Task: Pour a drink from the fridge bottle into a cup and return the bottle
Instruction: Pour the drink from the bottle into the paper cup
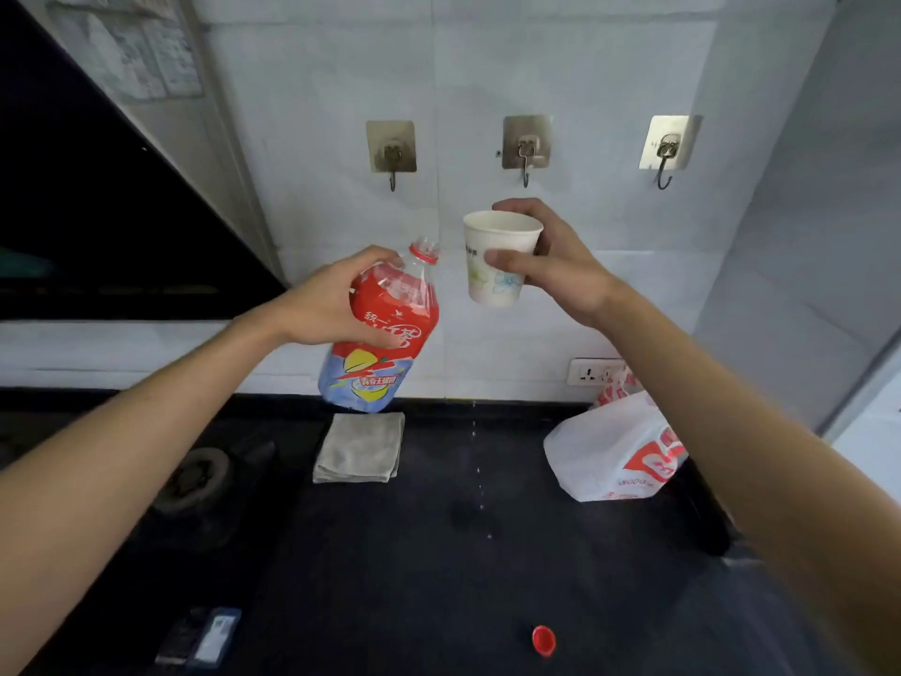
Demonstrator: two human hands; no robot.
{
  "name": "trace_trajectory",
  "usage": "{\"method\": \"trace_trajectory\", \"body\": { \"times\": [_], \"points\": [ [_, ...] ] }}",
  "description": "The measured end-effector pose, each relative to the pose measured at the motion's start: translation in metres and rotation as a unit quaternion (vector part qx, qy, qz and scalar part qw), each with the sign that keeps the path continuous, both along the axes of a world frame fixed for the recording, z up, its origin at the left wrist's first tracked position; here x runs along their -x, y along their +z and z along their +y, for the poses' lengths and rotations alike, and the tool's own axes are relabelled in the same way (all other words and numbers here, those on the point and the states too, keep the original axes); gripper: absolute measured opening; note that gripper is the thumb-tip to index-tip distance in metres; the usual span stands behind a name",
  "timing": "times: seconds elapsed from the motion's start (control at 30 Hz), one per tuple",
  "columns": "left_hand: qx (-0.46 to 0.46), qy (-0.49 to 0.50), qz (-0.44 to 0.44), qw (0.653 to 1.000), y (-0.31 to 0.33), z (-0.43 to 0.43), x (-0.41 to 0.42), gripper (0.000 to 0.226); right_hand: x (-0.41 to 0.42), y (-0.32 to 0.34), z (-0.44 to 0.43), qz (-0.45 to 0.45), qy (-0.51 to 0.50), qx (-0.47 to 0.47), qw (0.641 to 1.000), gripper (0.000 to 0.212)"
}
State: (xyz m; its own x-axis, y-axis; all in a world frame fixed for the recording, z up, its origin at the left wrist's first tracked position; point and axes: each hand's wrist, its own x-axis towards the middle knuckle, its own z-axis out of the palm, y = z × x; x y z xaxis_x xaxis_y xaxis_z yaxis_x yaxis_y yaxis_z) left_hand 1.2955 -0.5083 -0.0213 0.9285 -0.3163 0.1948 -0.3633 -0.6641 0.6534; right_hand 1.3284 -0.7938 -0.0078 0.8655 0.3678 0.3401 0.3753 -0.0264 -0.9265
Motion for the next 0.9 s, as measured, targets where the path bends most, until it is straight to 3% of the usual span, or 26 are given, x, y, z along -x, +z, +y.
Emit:
{"method": "trace_trajectory", "body": {
  "times": [0.23, 0.47, 0.9],
  "points": [
    [0.148, 0.024, -0.017, 0.989, -0.040, -0.002, 0.013, 0.089, -0.001, -0.009, 0.012, 0.009, -0.008, -0.003, 1.000, 0.055],
    [0.175, 0.038, -0.008, 0.984, -0.063, 0.002, 0.021, 0.082, -0.001, -0.019, 0.018, 0.008, -0.010, 0.012, 1.000, 0.055],
    [0.145, 0.038, 0.029, 0.988, -0.093, 0.029, 0.040, 0.083, 0.010, -0.052, 0.037, 0.017, -0.037, 0.064, 0.997, 0.055]
  ]
}}
